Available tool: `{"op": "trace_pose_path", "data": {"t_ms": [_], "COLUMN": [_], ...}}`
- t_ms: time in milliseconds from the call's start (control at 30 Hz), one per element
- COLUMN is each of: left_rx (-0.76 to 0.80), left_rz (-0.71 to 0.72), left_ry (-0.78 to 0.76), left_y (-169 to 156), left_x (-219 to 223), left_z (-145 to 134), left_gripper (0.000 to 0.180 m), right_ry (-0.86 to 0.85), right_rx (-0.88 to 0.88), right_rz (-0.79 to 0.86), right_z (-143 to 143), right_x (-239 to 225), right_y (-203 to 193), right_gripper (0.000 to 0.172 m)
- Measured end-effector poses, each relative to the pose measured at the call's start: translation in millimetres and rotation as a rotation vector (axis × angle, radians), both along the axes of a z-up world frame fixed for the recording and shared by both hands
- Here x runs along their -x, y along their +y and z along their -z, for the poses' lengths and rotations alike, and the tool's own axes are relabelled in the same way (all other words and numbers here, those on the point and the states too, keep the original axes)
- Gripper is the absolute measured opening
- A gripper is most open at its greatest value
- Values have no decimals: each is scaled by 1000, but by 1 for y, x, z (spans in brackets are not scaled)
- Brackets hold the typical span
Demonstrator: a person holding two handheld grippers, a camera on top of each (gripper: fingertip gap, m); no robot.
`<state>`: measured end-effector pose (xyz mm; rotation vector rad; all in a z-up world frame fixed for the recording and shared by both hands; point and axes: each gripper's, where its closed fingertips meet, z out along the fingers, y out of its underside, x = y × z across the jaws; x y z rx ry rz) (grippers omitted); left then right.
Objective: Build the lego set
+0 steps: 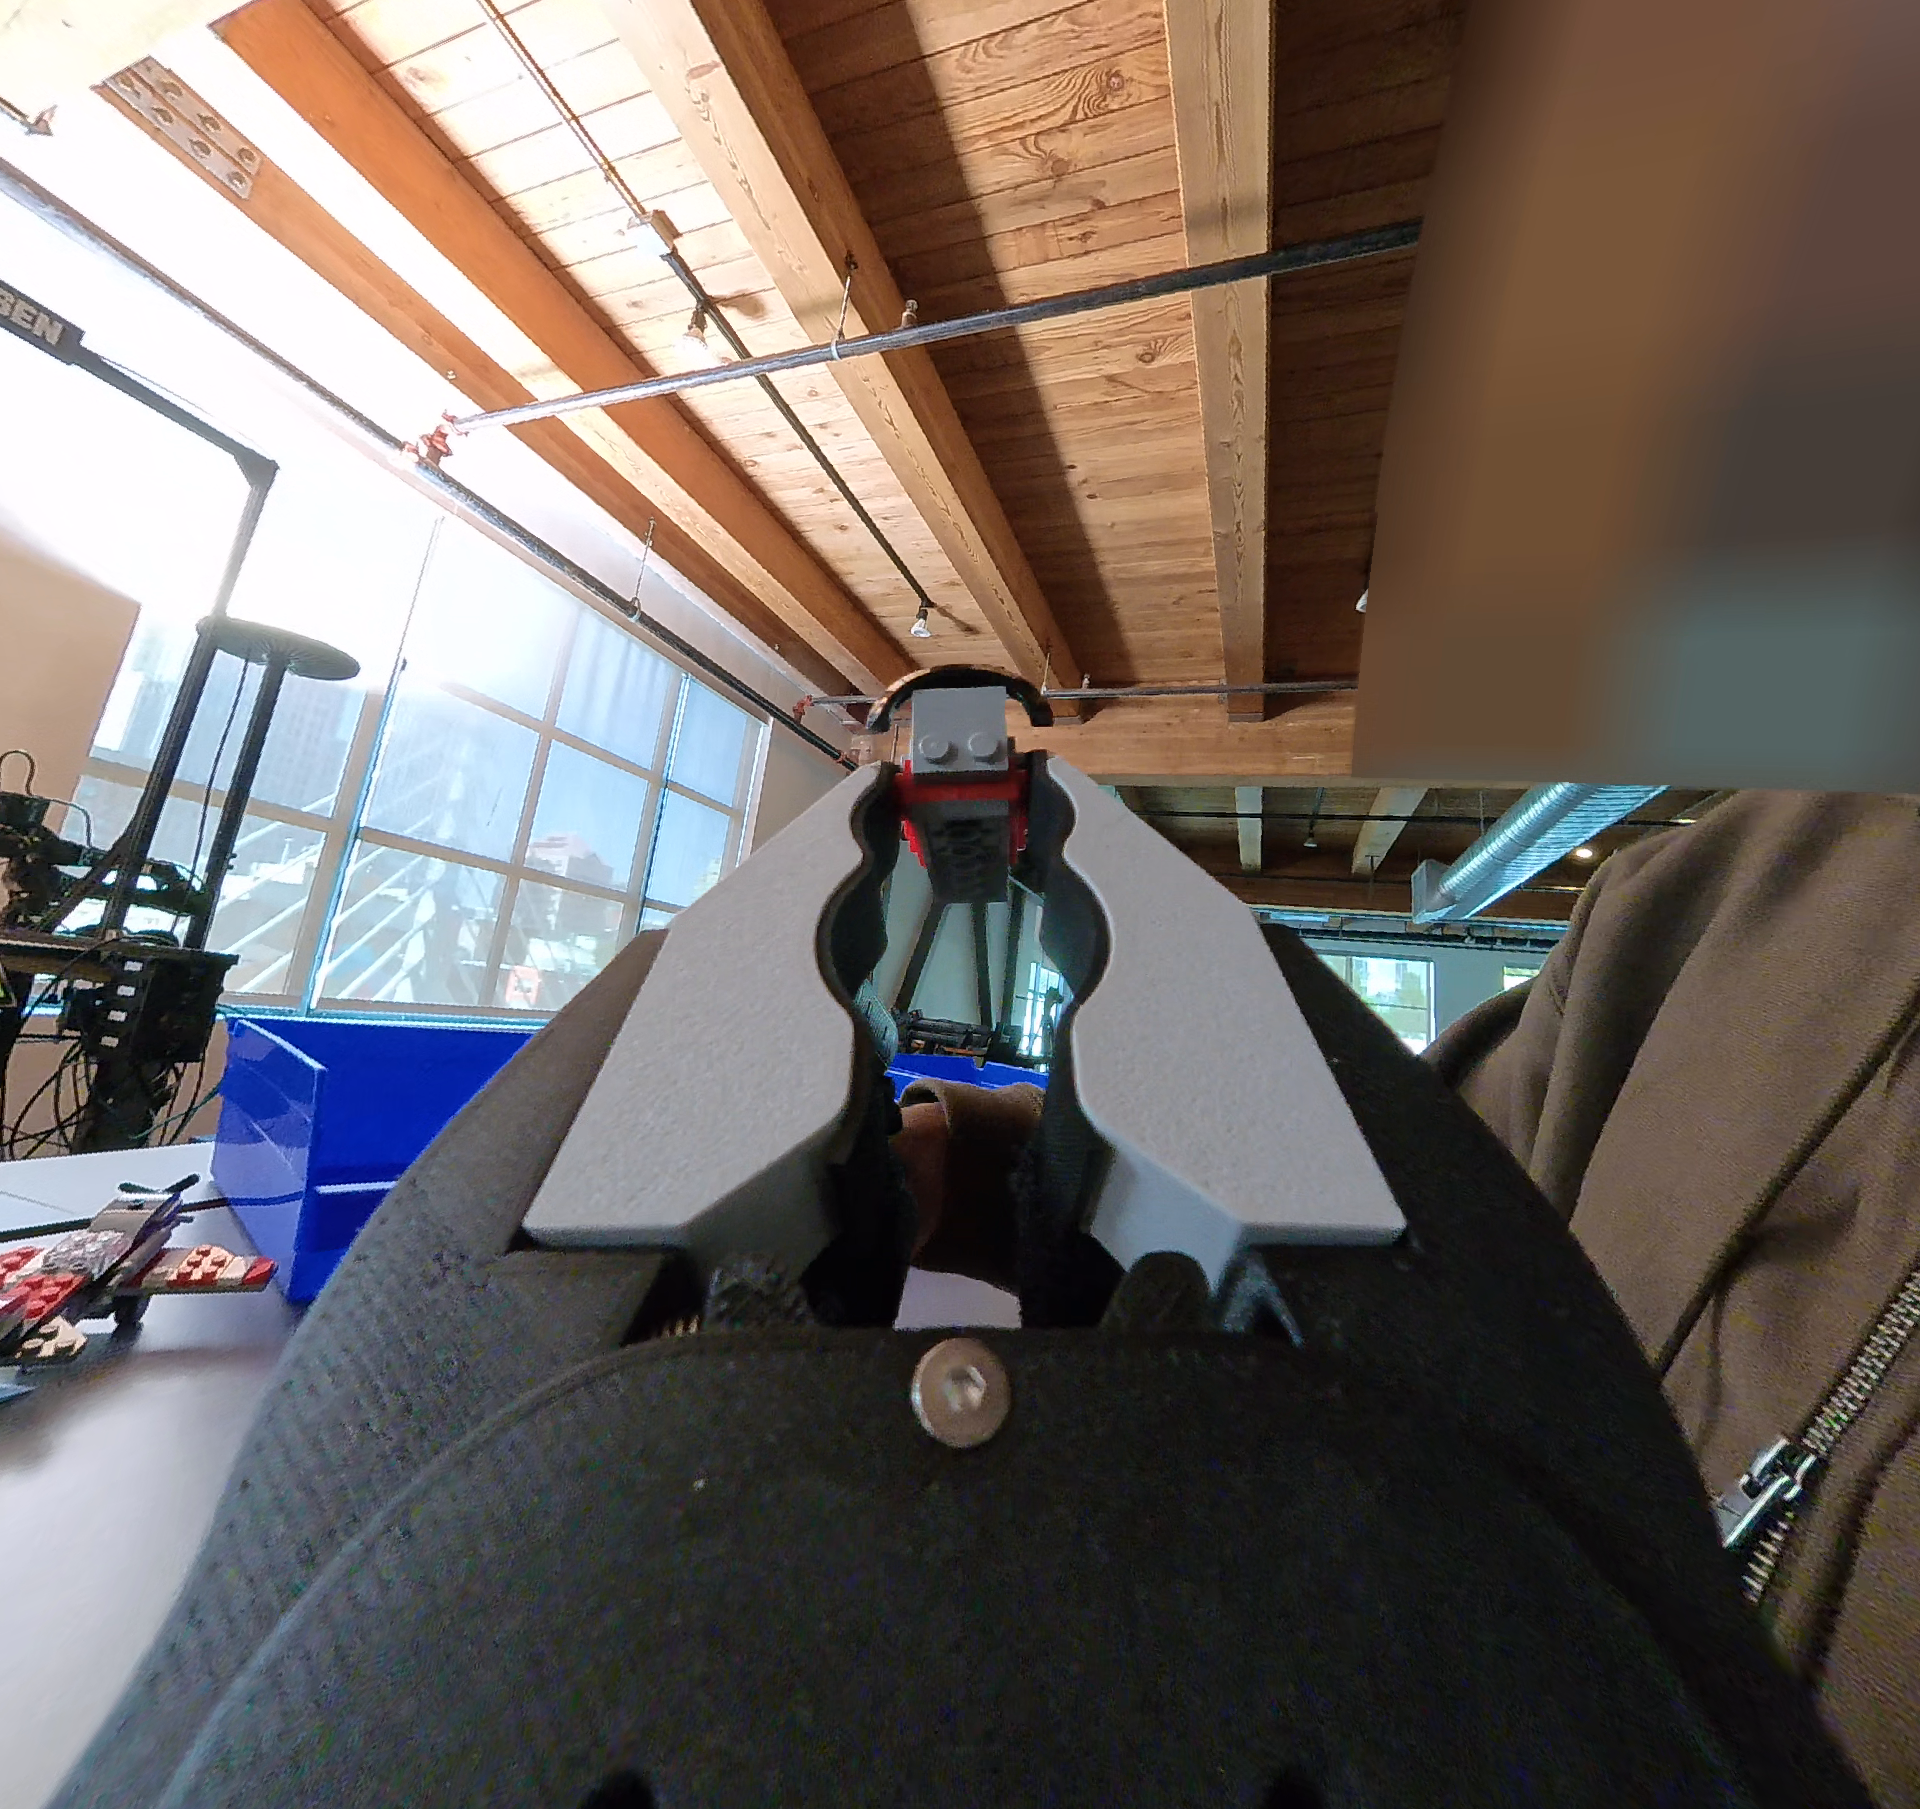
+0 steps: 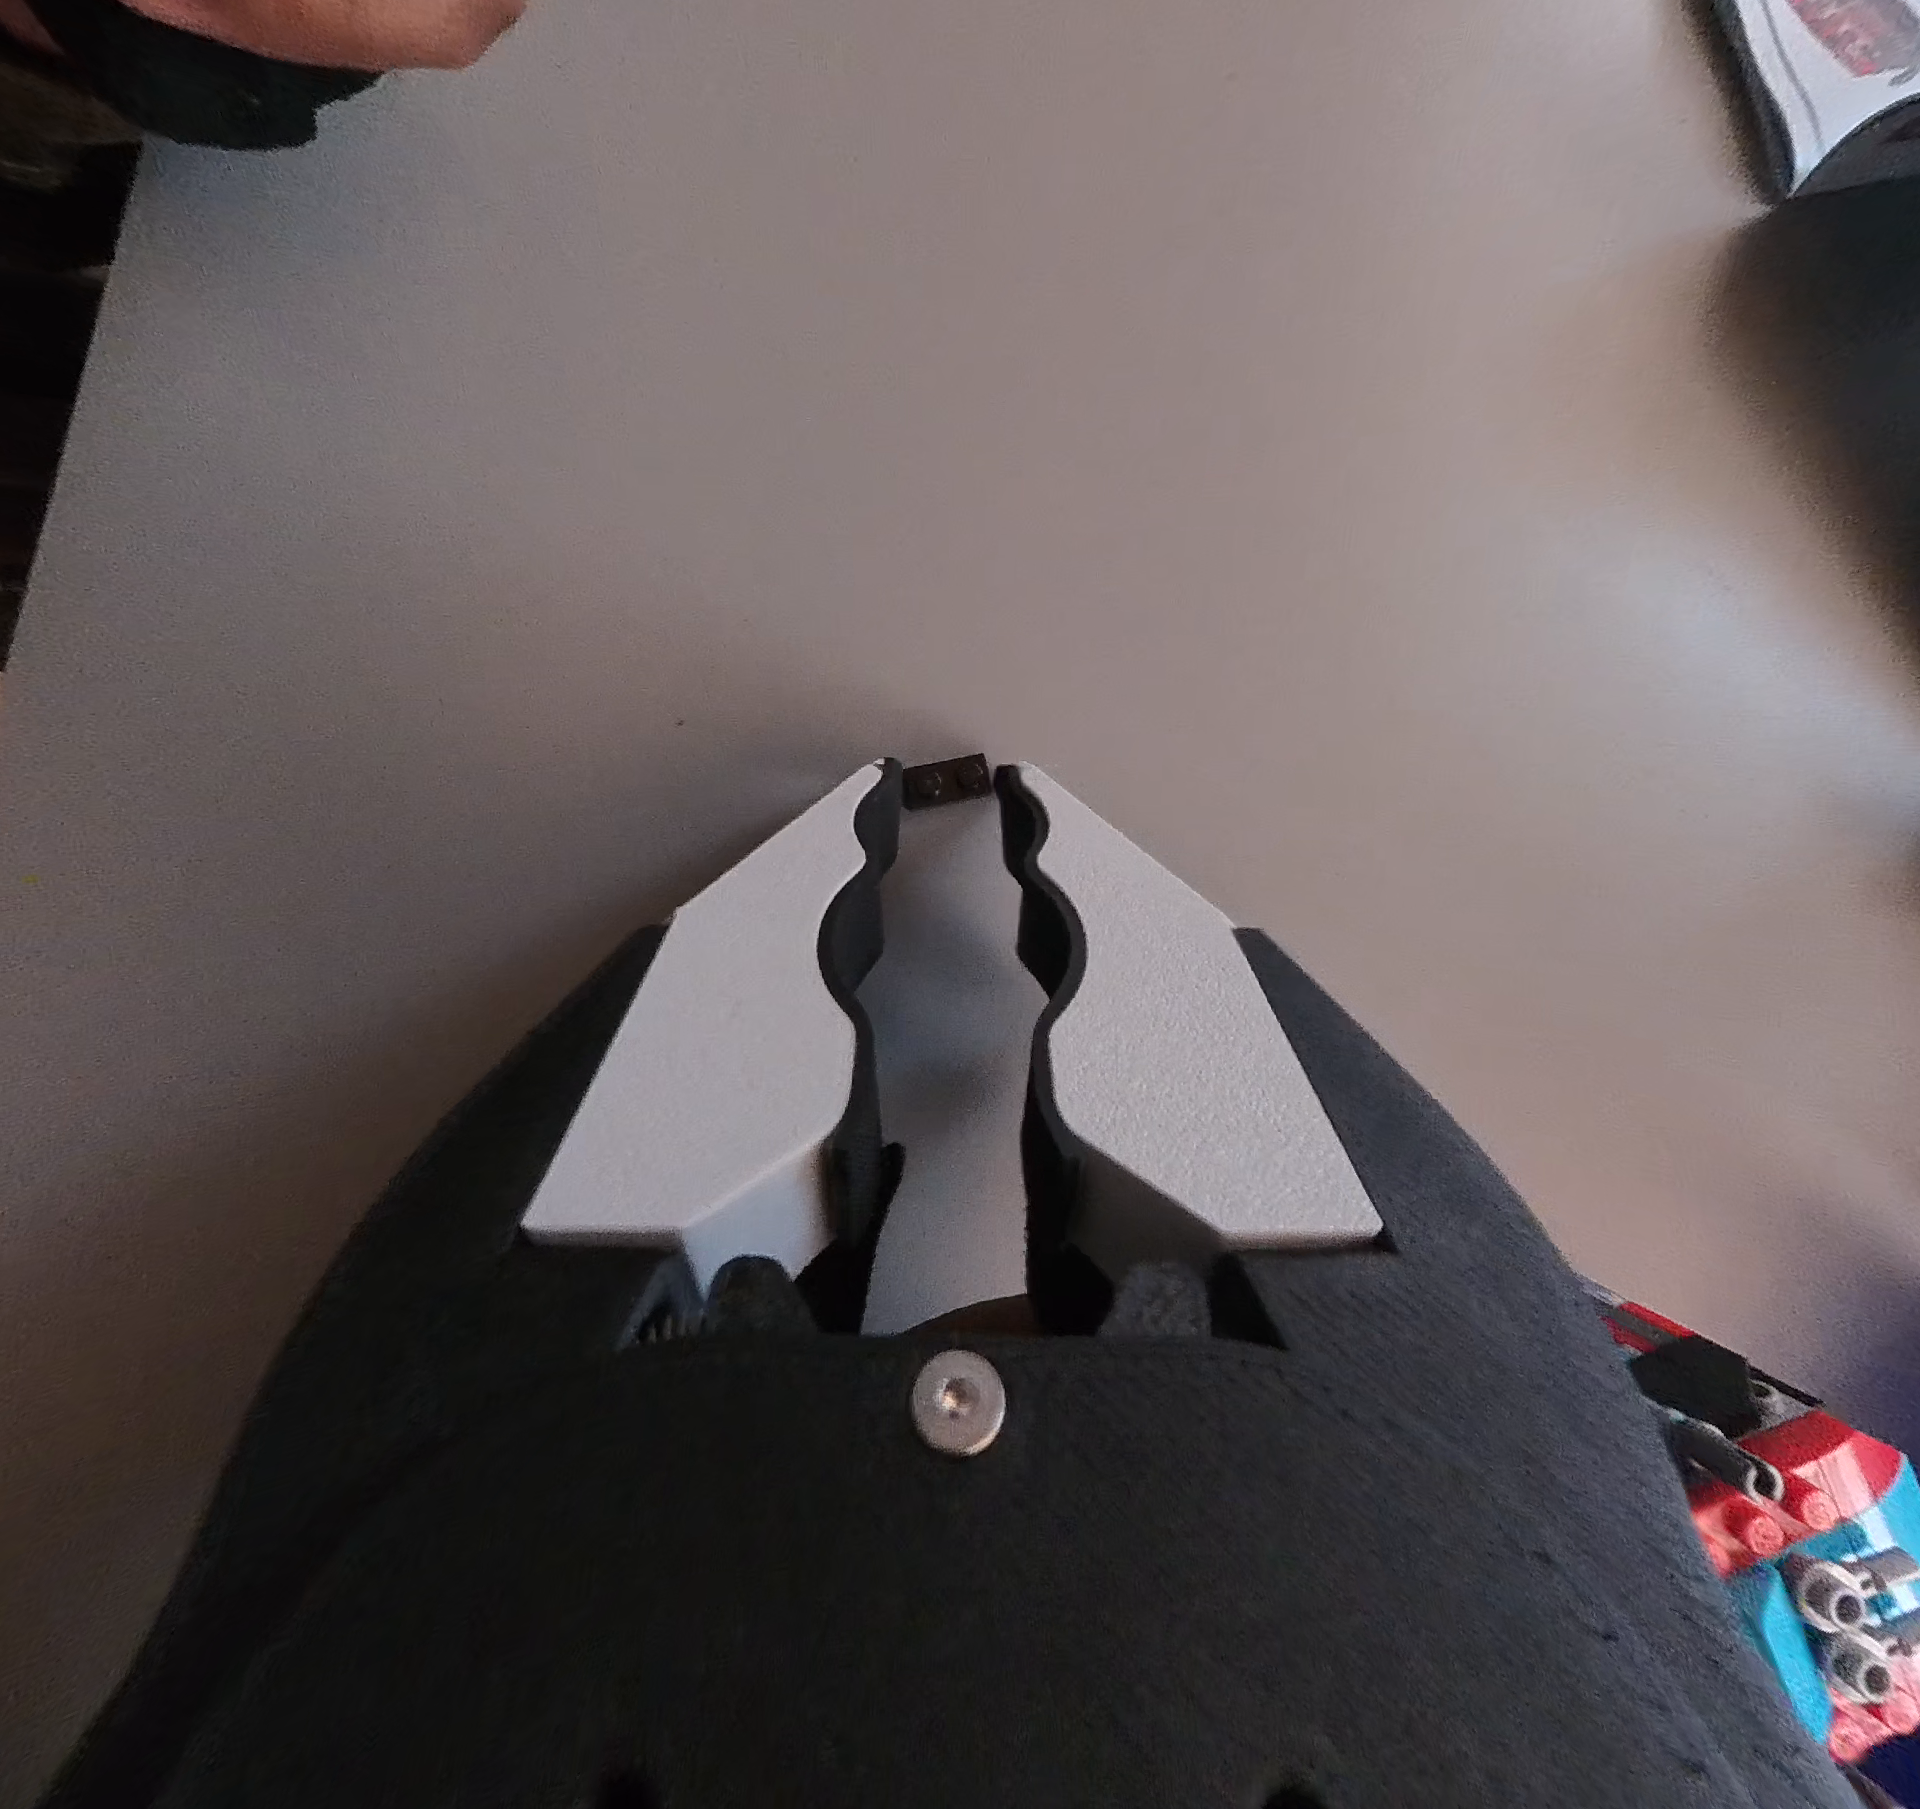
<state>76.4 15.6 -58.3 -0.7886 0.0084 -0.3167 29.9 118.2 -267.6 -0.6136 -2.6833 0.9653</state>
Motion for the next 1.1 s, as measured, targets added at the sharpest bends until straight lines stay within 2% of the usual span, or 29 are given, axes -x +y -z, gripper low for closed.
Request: {"op": "trace_pose_path", "data": {"t_ms": [200, 300, 400, 600, 767, 867, 967, 1100], "left_rx": [-6, -11, -24, -41, -33, -27, -17, 3], "left_rz": [4, -1, -13, -38, -49, -53, -63, -92], "left_ry": [5, 11, 20, 31, 51, 58, 73, 110], "left_y": [0, -1, -3, -6, -4, -3, -1, 3], "left_x": [-1, -2, -2, -2, -5, -6, -8, -12], "left_z": [-1, -1, -3, -5, -4, -4, -4, -2], "left_gripper": [24, 24, 24, 24, 24, 24, 24, 24], "right_ry": [11, 30, 72, 180, 234, 233, 205, 158], "right_rx": [-8, 24, 96, 219, 318, 360, 361, 327], "right_rz": [41, 77, 119, 136, 64, -11, -83, -146], "right_z": [-1, -12, -41, -119, -195, -229, -242, -236], "right_x": [1, 3, 5, 1, -14, -29, -44, -57], "right_y": [2, 1, -1, -12, -38, -64, -91, -116], "right_gripper": [18, 18, 18, 17, 17, 17, 17, 17]}}
